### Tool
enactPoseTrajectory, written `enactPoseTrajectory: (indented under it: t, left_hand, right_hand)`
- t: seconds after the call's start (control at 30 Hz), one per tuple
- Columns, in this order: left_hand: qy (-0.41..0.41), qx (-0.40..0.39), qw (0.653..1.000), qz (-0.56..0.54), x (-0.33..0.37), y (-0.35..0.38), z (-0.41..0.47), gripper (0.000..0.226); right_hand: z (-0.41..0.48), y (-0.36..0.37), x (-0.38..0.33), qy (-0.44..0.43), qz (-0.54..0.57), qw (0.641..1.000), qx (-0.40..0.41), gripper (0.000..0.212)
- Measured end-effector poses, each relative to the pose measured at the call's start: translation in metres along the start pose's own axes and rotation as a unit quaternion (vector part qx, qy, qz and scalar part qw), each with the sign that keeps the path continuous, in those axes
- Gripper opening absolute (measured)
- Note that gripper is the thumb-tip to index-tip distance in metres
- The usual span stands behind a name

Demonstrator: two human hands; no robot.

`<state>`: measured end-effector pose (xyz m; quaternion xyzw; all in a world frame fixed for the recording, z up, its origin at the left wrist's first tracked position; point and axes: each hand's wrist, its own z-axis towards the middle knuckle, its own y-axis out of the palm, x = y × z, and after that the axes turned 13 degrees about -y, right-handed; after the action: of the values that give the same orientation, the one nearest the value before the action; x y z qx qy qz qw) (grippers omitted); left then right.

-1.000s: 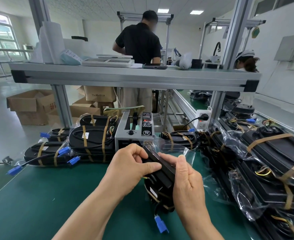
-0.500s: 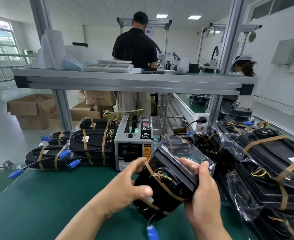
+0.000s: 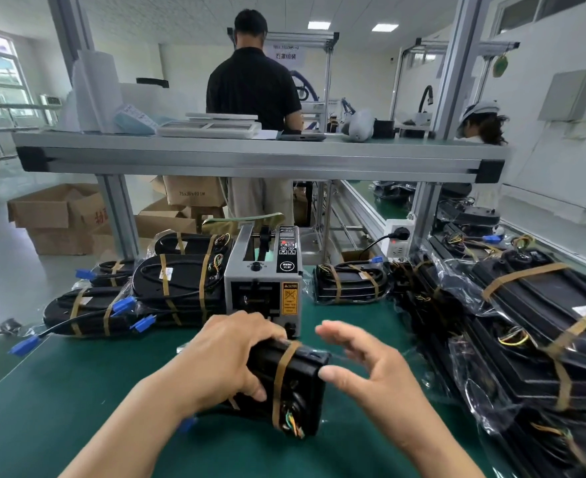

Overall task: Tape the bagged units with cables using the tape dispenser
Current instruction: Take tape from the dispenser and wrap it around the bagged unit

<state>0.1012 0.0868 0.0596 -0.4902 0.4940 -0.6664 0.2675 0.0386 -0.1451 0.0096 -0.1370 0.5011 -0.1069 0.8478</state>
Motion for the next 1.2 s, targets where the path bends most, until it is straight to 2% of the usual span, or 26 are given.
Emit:
enactPoseTrajectory:
  t: [0.07, 0.17, 0.3, 0.4, 0.47, 0.53, 0.6, 0.63, 0.7, 0.77, 0.8, 1.03, 1.2]
  left_hand:
    - [0.008, -0.01, 1.0, 0.006, 0.001, 0.009, -0.001, 0.067]
    - [0.015, 0.006, 1.0, 0.016, -0.003, 0.02, 0.0, 0.067]
    - [0.027, 0.021, 0.999, 0.027, -0.008, 0.023, 0.001, 0.072]
    - [0.046, 0.035, 0.998, 0.028, -0.007, 0.033, 0.001, 0.077]
    - [0.048, 0.028, 0.998, -0.032, -0.009, 0.037, 0.001, 0.079]
    - [-0.001, 0.025, 0.988, -0.153, -0.015, 0.033, 0.004, 0.07]
    - [-0.105, 0.069, 0.947, -0.294, -0.021, 0.027, 0.014, 0.047]
    - [-0.177, 0.101, 0.909, -0.364, -0.022, 0.025, 0.022, 0.033]
    - [-0.311, 0.133, 0.81, -0.479, -0.026, 0.027, 0.04, 0.011]
    - [-0.391, 0.106, 0.728, -0.553, -0.028, 0.033, 0.057, 0.013]
    - [-0.409, 0.086, 0.703, -0.576, -0.028, 0.036, 0.063, 0.014]
    - [-0.419, -0.021, 0.62, -0.663, -0.019, 0.037, 0.09, 0.02]
    - [-0.451, -0.003, 0.557, -0.697, -0.01, 0.032, 0.101, 0.022]
  right_hand:
    - [-0.002, 0.005, 0.002, 0.026, 0.054, 0.998, -0.022, 0.037]
    - [-0.009, 0.011, 0.005, 0.033, 0.043, 0.998, -0.016, 0.023]
    - [-0.012, 0.019, 0.006, 0.05, 0.049, 0.997, 0.037, 0.027]
    - [-0.009, 0.025, 0.003, 0.05, 0.057, 0.99, 0.116, 0.036]
    - [-0.008, 0.024, 0.002, 0.068, 0.074, 0.978, 0.185, 0.04]
    - [-0.009, 0.02, 0.002, 0.093, 0.087, 0.963, 0.238, 0.042]
    - [-0.014, 0.019, 0.003, 0.109, 0.085, 0.953, 0.27, 0.042]
    - [-0.016, 0.021, 0.005, 0.112, 0.076, 0.949, 0.284, 0.042]
    - [-0.02, 0.026, 0.008, 0.104, 0.067, 0.941, 0.314, 0.04]
    - [-0.023, 0.033, 0.011, 0.091, 0.074, 0.931, 0.346, 0.04]
    - [-0.024, 0.036, 0.012, 0.083, 0.08, 0.926, 0.359, 0.04]
    - [-0.03, 0.047, 0.012, 0.055, 0.112, 0.921, 0.37, 0.038]
    - [-0.032, 0.053, 0.012, 0.046, 0.13, 0.917, 0.374, 0.034]
